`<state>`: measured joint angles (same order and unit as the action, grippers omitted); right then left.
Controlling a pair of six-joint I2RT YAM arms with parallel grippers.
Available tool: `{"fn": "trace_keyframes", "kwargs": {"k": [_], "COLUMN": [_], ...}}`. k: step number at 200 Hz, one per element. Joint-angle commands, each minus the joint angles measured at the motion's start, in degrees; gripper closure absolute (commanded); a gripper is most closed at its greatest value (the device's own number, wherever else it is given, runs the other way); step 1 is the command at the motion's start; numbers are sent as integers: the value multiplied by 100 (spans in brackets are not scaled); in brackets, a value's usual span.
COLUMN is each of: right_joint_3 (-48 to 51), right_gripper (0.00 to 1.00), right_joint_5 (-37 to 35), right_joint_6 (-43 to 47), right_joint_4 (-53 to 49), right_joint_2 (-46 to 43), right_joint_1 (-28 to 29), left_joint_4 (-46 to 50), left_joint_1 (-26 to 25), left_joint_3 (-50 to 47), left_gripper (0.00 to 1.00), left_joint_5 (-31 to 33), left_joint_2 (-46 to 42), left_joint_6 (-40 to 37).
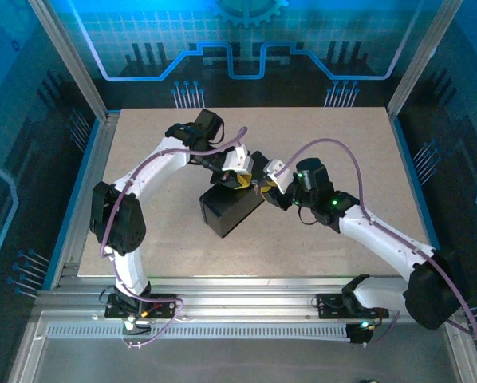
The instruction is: Unlock the padlock with the key
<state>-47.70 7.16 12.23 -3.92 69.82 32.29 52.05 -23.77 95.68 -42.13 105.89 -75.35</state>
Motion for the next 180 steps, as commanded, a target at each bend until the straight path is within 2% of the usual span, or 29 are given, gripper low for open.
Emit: {"fn": "trace_keyframes", "kwargs": {"k": [1,40,86,133,159,180], "right_joint_3": [16,-56,-236,-531,-592,-626], "right_gripper": [66,61,60,64,70,70], "right_joint_5": [-230,29,53,-12,39,136], "right_joint_6": [343,487,649,829,906,957], "right_joint_4": [515,572,578,539,434,289], "right_joint_2": [-132,-7,294,436,508,525], "right_joint_1": [156,298,373,383,383,375], "left_joint_4": [199,160,165,176,191,191], "left_joint_1": [31,37,31,37,38,42], "left_joint_3": [258,263,212,195,196,188], "left_gripper": [86,86,86,86,86,86], "left_joint_5": [-508,-510,-516,-601,-628,-622], "left_joint_2": [37,43,-33,-77,-83,-90], "left_joint_6": [-170,-155,-195,-258,-270,-270]}}
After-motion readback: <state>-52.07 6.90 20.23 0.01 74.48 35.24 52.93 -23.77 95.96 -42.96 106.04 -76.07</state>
